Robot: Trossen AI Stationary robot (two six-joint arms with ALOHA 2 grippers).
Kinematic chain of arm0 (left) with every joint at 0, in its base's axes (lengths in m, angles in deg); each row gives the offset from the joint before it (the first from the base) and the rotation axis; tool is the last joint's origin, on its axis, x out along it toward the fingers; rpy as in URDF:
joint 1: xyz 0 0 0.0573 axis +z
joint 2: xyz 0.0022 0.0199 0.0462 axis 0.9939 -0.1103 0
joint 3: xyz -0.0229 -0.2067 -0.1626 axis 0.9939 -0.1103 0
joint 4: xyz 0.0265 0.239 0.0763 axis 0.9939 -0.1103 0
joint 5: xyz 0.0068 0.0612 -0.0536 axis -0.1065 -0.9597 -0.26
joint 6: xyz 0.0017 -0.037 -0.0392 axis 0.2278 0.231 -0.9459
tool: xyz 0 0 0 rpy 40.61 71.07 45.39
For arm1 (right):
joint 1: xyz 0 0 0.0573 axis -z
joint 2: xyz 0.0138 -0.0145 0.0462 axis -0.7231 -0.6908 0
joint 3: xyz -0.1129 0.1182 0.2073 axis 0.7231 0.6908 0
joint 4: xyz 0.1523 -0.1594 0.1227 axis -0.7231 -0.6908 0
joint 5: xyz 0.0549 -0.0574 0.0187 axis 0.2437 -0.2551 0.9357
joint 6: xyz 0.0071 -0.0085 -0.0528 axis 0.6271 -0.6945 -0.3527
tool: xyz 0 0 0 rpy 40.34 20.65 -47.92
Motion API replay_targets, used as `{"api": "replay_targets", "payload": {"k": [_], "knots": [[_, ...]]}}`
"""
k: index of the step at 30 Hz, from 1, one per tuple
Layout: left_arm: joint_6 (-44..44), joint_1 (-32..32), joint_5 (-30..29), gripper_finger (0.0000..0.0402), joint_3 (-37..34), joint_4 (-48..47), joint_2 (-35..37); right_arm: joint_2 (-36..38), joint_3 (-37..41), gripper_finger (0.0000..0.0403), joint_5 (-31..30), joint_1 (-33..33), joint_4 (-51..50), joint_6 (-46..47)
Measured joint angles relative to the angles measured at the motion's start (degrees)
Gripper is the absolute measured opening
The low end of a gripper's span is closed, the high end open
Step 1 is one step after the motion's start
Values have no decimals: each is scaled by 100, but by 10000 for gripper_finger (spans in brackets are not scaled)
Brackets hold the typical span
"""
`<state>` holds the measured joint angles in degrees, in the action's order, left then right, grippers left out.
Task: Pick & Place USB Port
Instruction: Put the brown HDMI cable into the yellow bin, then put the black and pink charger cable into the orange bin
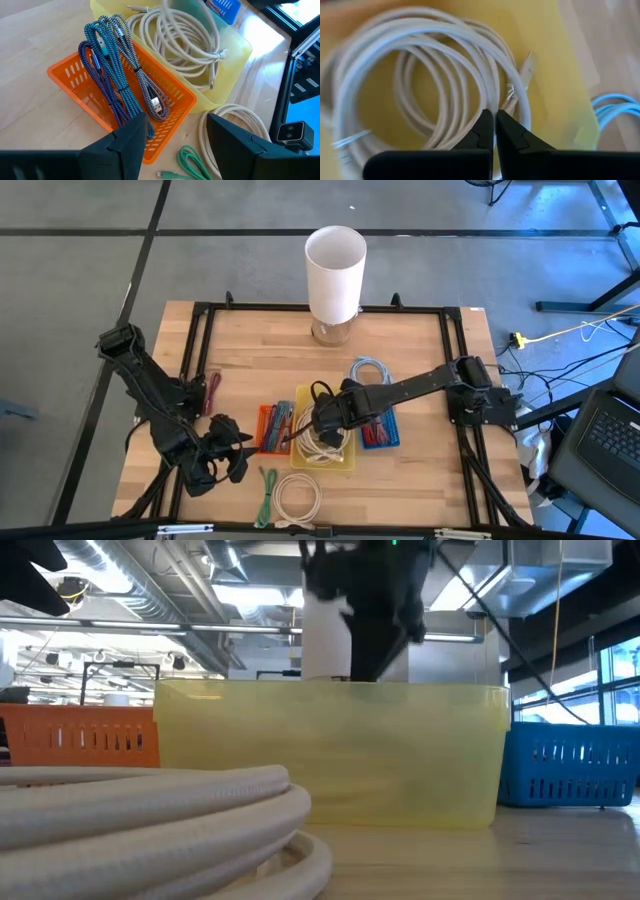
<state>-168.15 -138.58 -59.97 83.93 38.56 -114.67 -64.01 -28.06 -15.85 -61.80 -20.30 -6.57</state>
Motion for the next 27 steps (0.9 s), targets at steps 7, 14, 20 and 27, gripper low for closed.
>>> {"api": "replay_targets", "payload": {"k": [7, 14, 20, 27], "knots": [[2, 0, 2, 198, 0, 2, 0, 0, 405, 39, -203, 115, 382, -13], [4, 67, -15, 198, 0, 2, 0, 2, 276, 126, -252, 25, 381, -131], [4, 107, -7, 198, 0, 2, 0, 2, -236, 154, -485, -79, -195, -181], [167, 107, -2, 198, 0, -7, 0, 2, -1548, 144, -2025, -605, -2266, 491]]}}
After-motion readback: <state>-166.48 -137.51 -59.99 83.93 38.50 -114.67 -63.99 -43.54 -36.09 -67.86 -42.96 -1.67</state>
